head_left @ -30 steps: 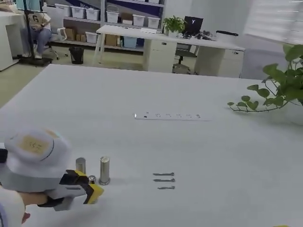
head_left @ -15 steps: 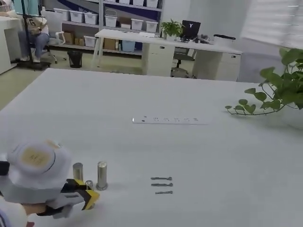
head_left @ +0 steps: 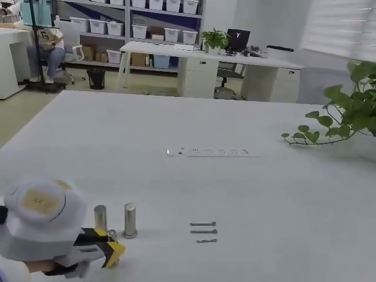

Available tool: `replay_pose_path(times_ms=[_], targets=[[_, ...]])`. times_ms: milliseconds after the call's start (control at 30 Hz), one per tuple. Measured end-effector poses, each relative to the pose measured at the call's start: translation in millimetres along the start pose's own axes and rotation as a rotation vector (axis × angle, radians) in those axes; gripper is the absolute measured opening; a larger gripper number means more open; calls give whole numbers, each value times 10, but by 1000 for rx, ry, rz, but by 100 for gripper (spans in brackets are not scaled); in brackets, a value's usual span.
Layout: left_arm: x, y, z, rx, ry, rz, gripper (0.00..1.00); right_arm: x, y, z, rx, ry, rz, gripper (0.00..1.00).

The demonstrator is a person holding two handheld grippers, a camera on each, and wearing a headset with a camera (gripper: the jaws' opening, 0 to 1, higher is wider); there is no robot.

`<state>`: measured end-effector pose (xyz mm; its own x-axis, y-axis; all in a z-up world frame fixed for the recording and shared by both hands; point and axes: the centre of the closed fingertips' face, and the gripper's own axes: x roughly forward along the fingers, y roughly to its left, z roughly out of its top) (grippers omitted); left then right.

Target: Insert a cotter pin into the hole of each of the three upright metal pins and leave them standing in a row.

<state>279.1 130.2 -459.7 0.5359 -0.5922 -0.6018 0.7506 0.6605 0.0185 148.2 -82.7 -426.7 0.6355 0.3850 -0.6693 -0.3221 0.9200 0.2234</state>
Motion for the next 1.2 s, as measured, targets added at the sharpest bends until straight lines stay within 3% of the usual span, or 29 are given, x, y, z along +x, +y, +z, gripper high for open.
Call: replay_pose_path(times_ms=[100, 533, 667, 867, 1200], targets=[[-47, -18, -1, 23, -2, 10, 5, 6, -25, -28, 6, 9, -9, 81], [-286, -234, 14, -7, -34, 24, 5, 8, -22, -82, 4, 22, 6, 81], [-337, -295, -46, -33, -40, 40, 5, 23, 5, -85, 2, 23, 19, 81], [-386, -395, -198, -45, -13, 57, 5, 48, 54, -85, -14, 31, 38, 80], [-450, -467, -245, -77, -32, 90, 5, 70, 83, -54, -35, 32, 52, 81]])
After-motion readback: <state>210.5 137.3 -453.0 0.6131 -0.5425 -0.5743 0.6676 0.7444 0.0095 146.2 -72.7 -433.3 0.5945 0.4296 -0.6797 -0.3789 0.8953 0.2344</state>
